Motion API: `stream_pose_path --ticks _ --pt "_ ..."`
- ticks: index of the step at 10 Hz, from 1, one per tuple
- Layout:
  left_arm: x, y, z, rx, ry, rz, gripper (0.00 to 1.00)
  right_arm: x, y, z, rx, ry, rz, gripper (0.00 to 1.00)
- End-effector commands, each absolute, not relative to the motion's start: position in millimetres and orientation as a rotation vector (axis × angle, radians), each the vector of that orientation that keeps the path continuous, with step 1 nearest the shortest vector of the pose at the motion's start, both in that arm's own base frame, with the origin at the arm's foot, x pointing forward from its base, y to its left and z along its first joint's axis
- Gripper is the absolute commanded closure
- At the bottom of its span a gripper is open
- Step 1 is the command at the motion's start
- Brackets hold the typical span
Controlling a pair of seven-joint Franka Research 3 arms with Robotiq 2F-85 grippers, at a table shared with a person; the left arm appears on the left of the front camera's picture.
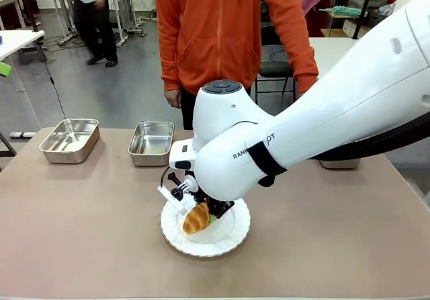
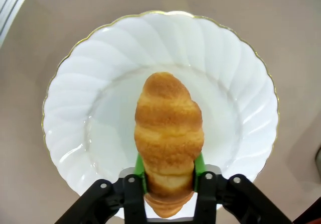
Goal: Place the bread in the container.
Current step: Place the Butter Roll into the Airtight Container indicated by the human.
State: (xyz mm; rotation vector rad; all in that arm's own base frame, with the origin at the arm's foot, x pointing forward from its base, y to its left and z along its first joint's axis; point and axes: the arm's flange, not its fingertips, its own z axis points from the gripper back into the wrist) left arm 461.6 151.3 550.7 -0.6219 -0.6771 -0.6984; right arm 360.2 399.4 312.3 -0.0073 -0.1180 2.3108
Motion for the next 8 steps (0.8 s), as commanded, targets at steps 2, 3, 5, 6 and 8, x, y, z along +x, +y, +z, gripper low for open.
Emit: stream_pose_path --ticks 2,3,5,6,8 --pt "460 152 553 -0.628 -0.692 -0.695 0.00 360 399 312 -0.007 -0.118 2.311 0.51" --pt "460 152 553 -0.628 -0.692 -0.695 0.00 356 391 335 -0.104 -0.155 2.212 0.59" --pt "460 152 553 -0.628 -0.692 -0.695 0.00 367 373 403 -0.251 -0.241 1.995 0.59" --pt "460 152 553 -0.628 -0.692 -0.695 0.00 381 360 437 -0.330 -0.244 1.869 0.59" --pt "460 152 553 -0.628 -0.692 -0.695 0.00 433 319 484 -0.350 -0.174 1.466 0.59"
